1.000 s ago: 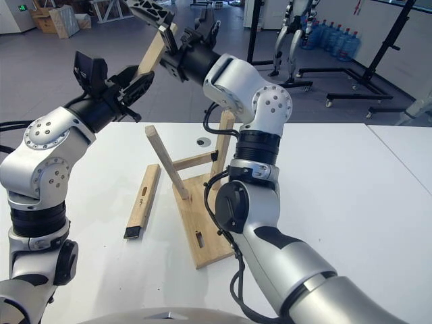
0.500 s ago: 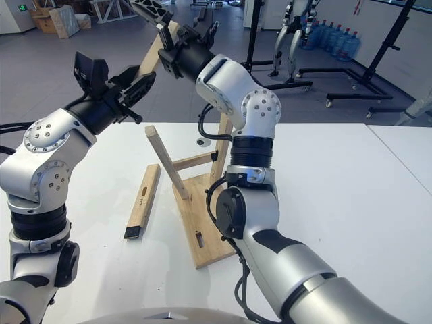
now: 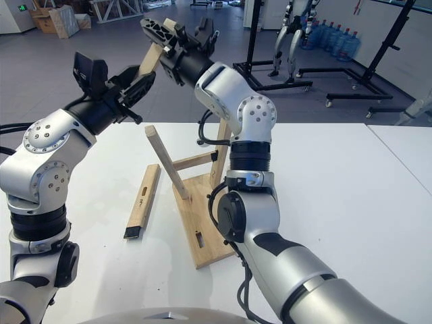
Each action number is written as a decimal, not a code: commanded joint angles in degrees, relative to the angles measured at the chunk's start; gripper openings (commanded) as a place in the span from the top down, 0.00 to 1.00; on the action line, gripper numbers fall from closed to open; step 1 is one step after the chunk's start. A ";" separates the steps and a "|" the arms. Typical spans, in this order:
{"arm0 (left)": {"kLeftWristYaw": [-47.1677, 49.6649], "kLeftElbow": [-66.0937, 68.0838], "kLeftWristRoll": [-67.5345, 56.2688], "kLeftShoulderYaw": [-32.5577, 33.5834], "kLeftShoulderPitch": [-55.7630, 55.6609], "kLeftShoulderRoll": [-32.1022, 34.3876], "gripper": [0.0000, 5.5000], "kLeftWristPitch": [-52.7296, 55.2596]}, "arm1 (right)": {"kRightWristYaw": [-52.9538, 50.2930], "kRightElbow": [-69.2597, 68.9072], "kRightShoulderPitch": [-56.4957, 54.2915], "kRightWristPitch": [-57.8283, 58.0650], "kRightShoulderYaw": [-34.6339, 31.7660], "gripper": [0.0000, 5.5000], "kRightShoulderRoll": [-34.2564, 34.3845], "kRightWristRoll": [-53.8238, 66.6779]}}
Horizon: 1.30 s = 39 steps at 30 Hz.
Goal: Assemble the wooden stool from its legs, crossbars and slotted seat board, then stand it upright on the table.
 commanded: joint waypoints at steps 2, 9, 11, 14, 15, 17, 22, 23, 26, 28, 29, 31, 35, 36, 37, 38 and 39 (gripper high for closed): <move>0.07 0.09 -0.02 -0.44 0.77 -0.15 0.77 0.58 | 0.33 0.50 0.03 -1.37 0.26 0.79 0.36 -0.56; -0.01 -0.33 -0.11 -0.64 1.10 0.01 0.77 0.76 | 0.16 0.06 -0.35 -2.32 -0.38 0.91 -0.07 -0.30; -0.14 -0.34 -0.05 -0.76 1.09 0.12 0.77 0.74 | 0.25 0.03 -0.46 -2.49 -0.43 0.91 -0.34 -0.48; -0.36 -0.26 0.03 -0.97 1.01 0.34 0.77 0.83 | 0.79 -0.22 -0.36 -2.51 0.07 0.91 -1.13 -1.55; -0.22 -0.30 0.01 -0.97 0.97 0.31 0.77 1.10 | 1.05 -0.40 -0.25 -2.49 0.37 0.92 -1.46 -2.10; 0.19 -0.37 -1.30 -0.45 0.73 -0.60 0.77 2.45 | 1.68 -1.01 0.24 -2.40 1.10 0.92 -2.15 -3.65; 1.91 -0.71 -3.46 0.81 0.89 -2.16 0.69 4.53 | 2.87 -2.19 1.09 -2.29 1.90 0.93 -3.25 -5.78; 2.15 -0.74 -3.17 0.73 1.06 -2.01 0.66 4.68 | 3.04 -2.34 1.16 -2.26 1.94 0.93 -3.40 -6.08; 3.04 -0.41 -1.20 0.00 1.92 -1.10 0.58 4.25 | 3.54 -2.55 1.40 -2.29 2.24 0.93 -3.93 -6.66; 2.84 -0.22 0.05 -0.19 2.06 -0.17 0.57 3.42 | 3.86 -2.69 1.43 -2.37 2.50 0.93 -4.31 -7.23; 2.96 0.04 -0.02 0.84 1.64 -0.10 0.57 3.22 | 4.13 -2.77 1.25 -2.63 2.60 0.93 -4.75 -7.81; 3.99 0.38 -2.43 5.57 -0.30 -0.73 0.57 3.03 | 5.69 -2.50 -0.18 -4.51 2.49 0.93 -7.43 -10.37; 7.16 0.18 -11.99 15.35 -5.51 -3.70 0.57 3.07 | 9.63 2.16 -5.27 -11.39 -0.93 0.93 -16.83 -15.41; 8.33 0.50 -13.40 16.49 -6.27 -4.23 0.57 3.54 | 10.39 3.33 -6.11 -12.48 -1.68 0.93 -18.70 -16.26; 8.92 0.85 -14.12 17.13 -6.59 -4.27 0.57 3.65 | 11.12 4.03 -6.71 -12.85 -2.30 0.93 -20.58 -16.82; 9.49 0.90 -14.39 17.32 -6.41 -4.02 0.57 3.63 | 11.73 4.30 -6.95 -13.24 -2.50 0.93 -22.21 -17.66; 9.98 0.89 -14.59 17.35 -6.21 -3.83 0.57 3.55 | 12.26 4.25 -6.96 -13.36 -2.56 0.93 -23.28 -18.33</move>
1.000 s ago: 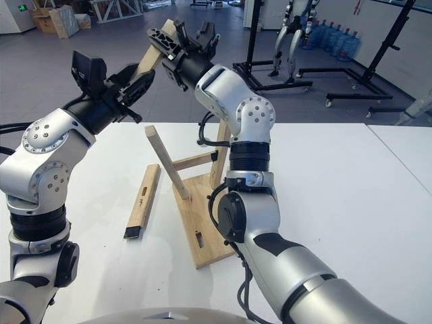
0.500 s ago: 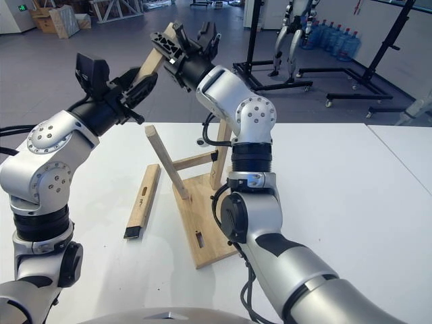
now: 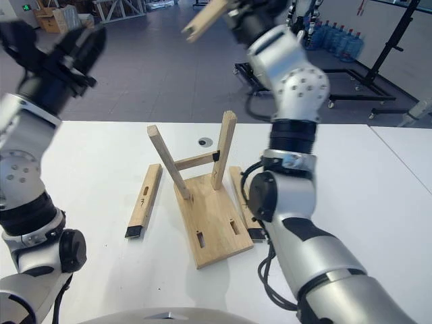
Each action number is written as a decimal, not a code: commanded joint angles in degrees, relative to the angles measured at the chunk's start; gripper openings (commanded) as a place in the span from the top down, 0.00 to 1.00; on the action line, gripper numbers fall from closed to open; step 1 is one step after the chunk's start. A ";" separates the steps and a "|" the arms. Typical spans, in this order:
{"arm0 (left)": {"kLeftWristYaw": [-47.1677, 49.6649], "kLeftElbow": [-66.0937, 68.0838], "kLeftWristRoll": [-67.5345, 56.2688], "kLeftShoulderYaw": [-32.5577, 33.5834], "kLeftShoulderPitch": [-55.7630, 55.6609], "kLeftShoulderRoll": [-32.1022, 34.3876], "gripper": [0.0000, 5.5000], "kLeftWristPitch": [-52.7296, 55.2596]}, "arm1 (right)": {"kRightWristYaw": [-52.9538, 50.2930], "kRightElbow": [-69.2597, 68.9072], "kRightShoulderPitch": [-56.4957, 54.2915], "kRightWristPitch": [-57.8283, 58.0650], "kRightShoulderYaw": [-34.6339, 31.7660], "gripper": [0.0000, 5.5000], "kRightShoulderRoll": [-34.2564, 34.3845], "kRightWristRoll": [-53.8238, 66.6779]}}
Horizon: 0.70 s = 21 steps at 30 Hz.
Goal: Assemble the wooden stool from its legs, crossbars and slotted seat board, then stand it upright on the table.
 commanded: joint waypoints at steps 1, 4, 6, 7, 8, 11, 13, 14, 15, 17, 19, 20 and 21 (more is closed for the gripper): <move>1.81 0.42 -1.49 0.30 -0.11 0.05 0.57 0.58 | 1.80 0.37 -2.19 -0.48 -0.13 0.93 -3.55 -2.07; 2.79 1.06 -3.12 1.54 -0.10 0.31 0.57 0.49 | 1.33 -2.88 1.25 1.23 0.16 0.93 -6.56 -3.93; 4.45 2.10 -3.82 3.56 0.44 0.29 0.57 0.21 | 0.76 -8.07 8.37 4.42 1.05 0.93 -10.53 -6.60; 5.45 2.40 -3.79 4.43 0.99 0.38 0.57 -0.11 | 0.23 -10.92 12.40 6.40 1.00 0.93 -12.17 -7.42; 6.51 2.68 -3.95 5.33 1.47 0.37 0.57 -0.31 | -0.03 -13.70 16.25 8.08 0.95 0.93 -13.70 -8.23; 10.69 4.28 -5.66 11.04 3.71 -0.53 0.57 -1.23 | -1.50 -21.32 30.69 14.09 -3.25 0.93 -17.73 -8.51; 12.71 3.92 -6.02 13.81 7.24 -0.60 0.57 -1.60 | -1.94 -27.86 42.12 18.37 -4.74 0.93 -15.58 -6.40; 13.18 3.42 -6.15 14.32 8.86 -0.56 0.57 -1.68 | -2.04 -31.68 46.93 19.88 -4.06 0.93 -13.47 -5.43; 13.79 3.06 -6.35 14.71 10.21 -0.85 0.57 -1.87 | -2.59 -35.35 51.22 20.85 -3.03 0.93 -10.49 -4.13; 14.30 3.17 -6.43 14.44 11.85 -1.27 0.57 -2.59 | -4.05 -40.07 56.23 20.69 -1.60 0.93 -4.43 -1.82; 14.55 3.50 -6.65 13.63 12.46 -1.73 0.57 -3.31 | -4.27 -42.10 58.59 18.57 -0.37 0.93 -0.55 -1.48; 14.53 3.66 -6.72 13.14 12.74 -1.95 0.57 -3.58 | -3.15 -43.00 59.79 16.71 0.86 0.93 0.24 -2.96; 14.30 4.08 -6.73 12.57 12.90 -2.05 0.57 -3.89 | -2.46 -44.03 60.98 14.84 1.55 0.93 1.02 -4.19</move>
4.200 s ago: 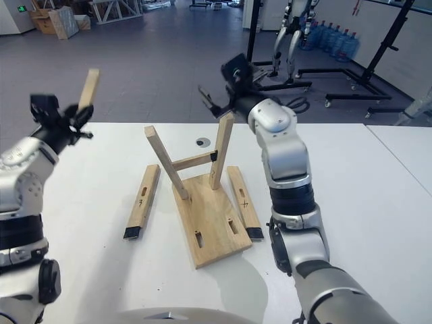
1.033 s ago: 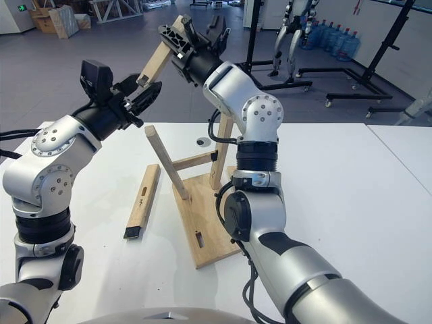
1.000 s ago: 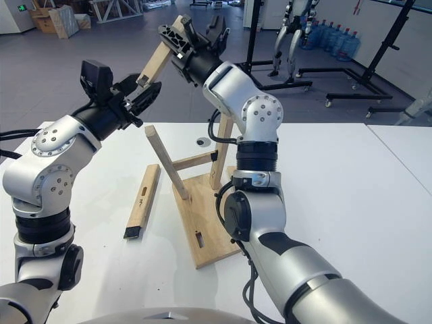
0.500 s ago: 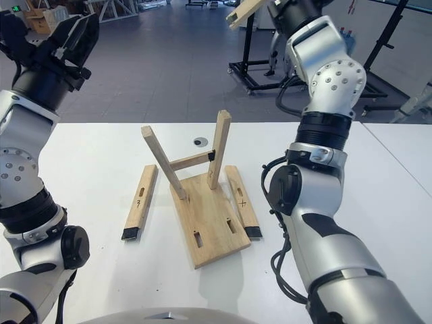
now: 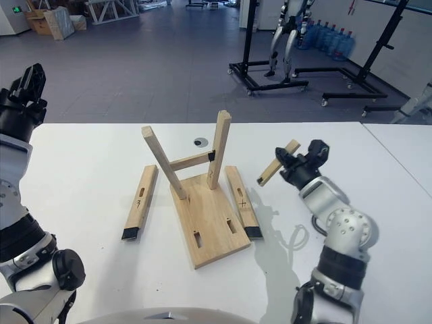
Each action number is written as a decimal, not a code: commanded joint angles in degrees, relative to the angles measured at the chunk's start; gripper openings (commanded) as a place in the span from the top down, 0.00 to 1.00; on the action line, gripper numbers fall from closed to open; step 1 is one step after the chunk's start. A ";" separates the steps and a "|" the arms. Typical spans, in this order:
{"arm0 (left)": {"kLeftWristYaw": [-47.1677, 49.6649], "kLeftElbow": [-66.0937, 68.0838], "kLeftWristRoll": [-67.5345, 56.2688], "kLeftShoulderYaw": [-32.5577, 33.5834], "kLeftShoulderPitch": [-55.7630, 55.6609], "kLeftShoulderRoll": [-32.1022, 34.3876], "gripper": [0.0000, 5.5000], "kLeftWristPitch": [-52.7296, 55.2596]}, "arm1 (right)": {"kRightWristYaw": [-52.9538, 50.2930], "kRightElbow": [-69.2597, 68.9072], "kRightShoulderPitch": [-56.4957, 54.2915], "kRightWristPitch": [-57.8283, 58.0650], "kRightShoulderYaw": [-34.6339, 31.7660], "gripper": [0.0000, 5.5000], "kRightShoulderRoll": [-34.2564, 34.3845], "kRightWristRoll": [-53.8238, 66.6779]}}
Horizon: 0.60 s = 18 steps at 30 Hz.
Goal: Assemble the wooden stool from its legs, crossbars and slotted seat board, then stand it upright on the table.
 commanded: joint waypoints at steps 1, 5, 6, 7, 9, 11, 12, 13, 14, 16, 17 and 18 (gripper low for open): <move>-0.01 0.69 -0.31 -1.87 1.21 -0.57 0.57 -1.13 | 2.19 -3.79 3.54 -6.57 2.42 0.93 2.02 -3.71; -0.77 0.60 -0.89 -2.17 3.47 -0.29 0.57 -2.01 | 5.05 -5.12 8.43 -12.85 4.81 0.93 2.58 -8.71; -0.84 0.61 -0.87 -2.34 3.88 -0.35 0.57 -2.29 | 5.83 -4.56 9.29 -14.37 5.77 0.93 3.15 -10.02; -0.89 0.59 -0.74 -2.66 4.30 -0.48 0.57 -2.64 | 6.83 -3.35 9.74 -16.29 6.84 0.93 4.01 -11.31; -0.99 0.83 -0.59 -3.33 4.70 -0.62 0.57 -3.30 | 8.64 -1.40 9.75 -19.48 8.91 0.93 5.56 -13.30; -1.39 1.19 -0.39 -4.18 4.86 -0.42 0.57 -3.89 | 10.14 -0.47 8.93 -21.73 10.67 0.93 6.97 -14.23; -1.62 1.37 -0.36 -4.52 4.90 -0.29 0.57 -4.15 | 10.67 -0.29 8.49 -22.51 11.24 0.93 7.46 -14.44; -1.78 1.48 -0.41 -4.76 4.92 -0.22 0.57 -4.35 | 11.27 -0.09 8.06 -23.15 11.71 0.93 7.75 -14.61; -1.90 1.56 -0.51 -4.91 4.95 -0.14 0.57 -4.52 | 11.61 0.23 7.70 -23.64 12.13 0.93 7.89 -14.93; -2.28 1.79 -0.48 -5.33 5.12 -0.03 0.57 -4.94 | 12.34 1.59 7.44 -24.77 13.07 0.93 7.83 -16.30; -2.44 1.95 -0.40 -5.49 5.23 0.00 0.57 -5.15 | 12.72 2.46 7.40 -25.28 13.44 0.93 7.62 -17.19; -2.54 2.06 -0.32 -5.64 5.29 -0.01 0.57 -5.32 | 13.08 3.15 7.39 -25.74 13.66 0.93 7.36 -17.97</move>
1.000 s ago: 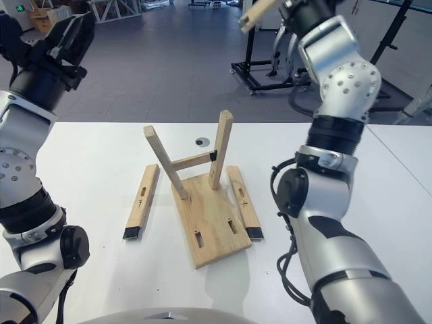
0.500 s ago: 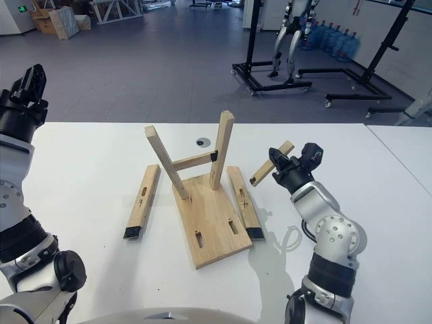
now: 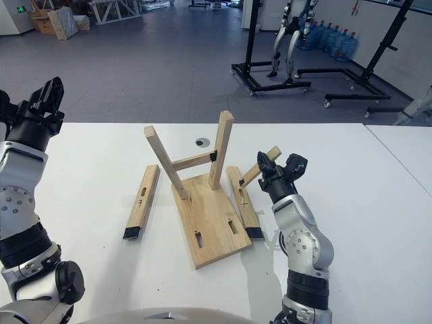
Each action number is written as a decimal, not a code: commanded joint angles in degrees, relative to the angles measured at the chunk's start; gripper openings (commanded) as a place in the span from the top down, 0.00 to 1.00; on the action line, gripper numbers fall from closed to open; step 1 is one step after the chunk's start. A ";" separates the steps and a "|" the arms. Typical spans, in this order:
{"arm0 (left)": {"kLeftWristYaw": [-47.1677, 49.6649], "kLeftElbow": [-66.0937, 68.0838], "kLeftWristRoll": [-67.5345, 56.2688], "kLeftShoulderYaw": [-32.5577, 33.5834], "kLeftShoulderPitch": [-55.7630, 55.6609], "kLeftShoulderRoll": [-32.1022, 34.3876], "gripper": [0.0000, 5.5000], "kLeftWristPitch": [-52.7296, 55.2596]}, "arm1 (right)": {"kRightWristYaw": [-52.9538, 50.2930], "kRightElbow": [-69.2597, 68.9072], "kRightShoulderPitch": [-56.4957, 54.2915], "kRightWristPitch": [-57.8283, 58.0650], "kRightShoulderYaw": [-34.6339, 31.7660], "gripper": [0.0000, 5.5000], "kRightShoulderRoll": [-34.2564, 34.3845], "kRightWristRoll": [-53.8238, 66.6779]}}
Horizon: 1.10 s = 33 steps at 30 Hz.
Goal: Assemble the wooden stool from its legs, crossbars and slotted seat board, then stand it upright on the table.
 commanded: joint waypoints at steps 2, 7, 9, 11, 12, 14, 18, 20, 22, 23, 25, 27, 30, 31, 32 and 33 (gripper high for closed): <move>-0.50 0.68 0.25 -1.16 0.93 0.37 0.57 -0.96 | 1.56 3.80 -0.98 -1.59 1.17 0.93 -1.45 -3.67; -0.55 0.44 0.52 -1.86 1.63 0.44 0.57 -1.45 | 4.11 6.20 -0.39 -2.45 2.67 0.93 -2.84 -6.72; -0.47 0.31 0.63 -2.10 1.87 0.49 0.57 -1.64 | 4.82 7.18 -0.57 -2.92 2.85 0.93 -2.68 -7.29; -0.46 0.21 0.74 -2.33 2.15 0.48 0.57 -1.83 | 5.42 8.30 -0.89 -3.41 2.99 0.93 -2.40 -7.61; -0.47 0.18 0.79 -2.42 2.25 0.49 0.57 -1.91 | 5.63 8.74 -1.03 -3.64 3.00 0.93 -2.27 -7.78; -0.55 0.38 0.90 -2.75 2.09 0.52 0.57 -2.05 | 5.74 9.42 -1.18 -4.21 2.71 0.93 -2.19 -8.18; -0.55 0.36 1.00 -3.07 2.22 0.60 0.57 -2.39 | 6.18 10.65 -0.83 -5.55 2.92 0.93 -2.39 -9.68; -0.56 0.40 1.07 -3.23 2.22 0.57 0.57 -2.58 | 6.44 11.32 -0.61 -6.44 3.10 0.93 -2.38 -10.67; -0.55 0.31 1.16 -3.53 2.22 0.47 0.57 -2.78 | 6.64 11.99 -0.47 -7.12 3.29 0.93 -2.23 -11.46; -0.56 0.28 1.20 -3.67 2.24 0.45 0.57 -2.86 | 6.71 12.30 -0.45 -7.40 3.38 0.93 -2.08 -11.73; -0.59 0.26 1.25 -3.91 2.32 0.49 0.57 -3.04 | 6.78 12.80 -0.42 -8.12 3.90 0.93 -1.87 -12.56; -0.69 0.33 1.42 -4.23 2.39 0.66 0.57 -3.26 | 7.09 13.17 0.09 -9.85 5.60 0.93 -2.34 -15.24; -0.95 0.41 2.00 -4.85 2.45 0.85 0.57 -3.65 | 8.37 15.83 2.40 -17.74 12.42 0.93 -5.85 -26.60; -0.99 0.40 2.11 -4.93 2.46 0.82 0.57 -3.74 | 8.73 17.23 3.03 -20.26 14.09 0.93 -6.56 -29.50; -1.07 0.45 2.28 -5.10 2.42 0.73 0.57 -3.86 | 8.88 19.24 3.72 -22.80 15.35 0.93 -7.12 -31.98; -1.12 0.44 2.40 -5.24 2.38 0.64 0.57 -3.97 | 8.73 21.51 4.18 -24.41 15.37 0.93 -6.96 -32.86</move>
